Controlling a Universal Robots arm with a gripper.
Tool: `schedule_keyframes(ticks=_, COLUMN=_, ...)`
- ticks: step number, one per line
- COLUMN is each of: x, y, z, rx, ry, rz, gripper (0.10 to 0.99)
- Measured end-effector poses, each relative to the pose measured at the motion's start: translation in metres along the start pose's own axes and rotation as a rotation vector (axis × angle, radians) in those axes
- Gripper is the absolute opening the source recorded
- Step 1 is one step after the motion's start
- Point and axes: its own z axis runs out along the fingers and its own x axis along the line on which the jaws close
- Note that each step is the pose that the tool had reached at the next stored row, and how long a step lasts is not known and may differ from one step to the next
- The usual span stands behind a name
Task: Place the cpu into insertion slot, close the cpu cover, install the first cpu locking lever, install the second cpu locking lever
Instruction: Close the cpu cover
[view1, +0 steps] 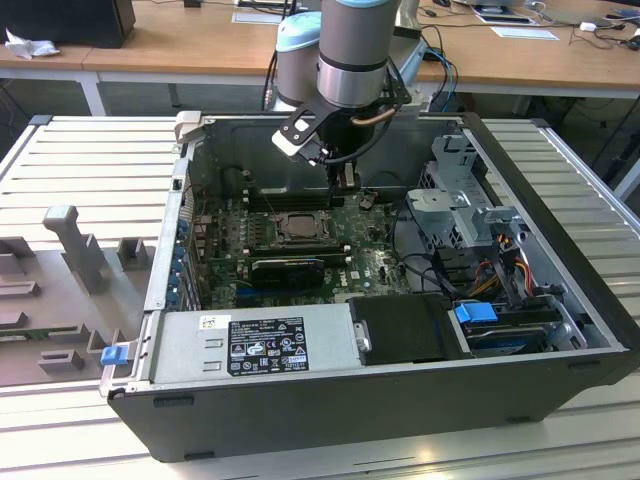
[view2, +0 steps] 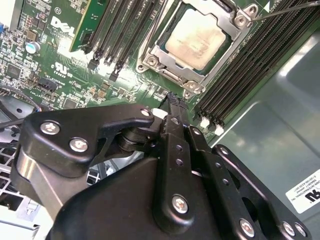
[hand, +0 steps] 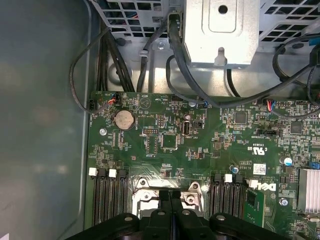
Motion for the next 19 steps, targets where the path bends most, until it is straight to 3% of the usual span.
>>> schedule_keyframes(ticks=19, x=0.0004, y=-0.0097, z=0.0, rx=0.0, ry=0.0, rz=0.0, gripper=0.106)
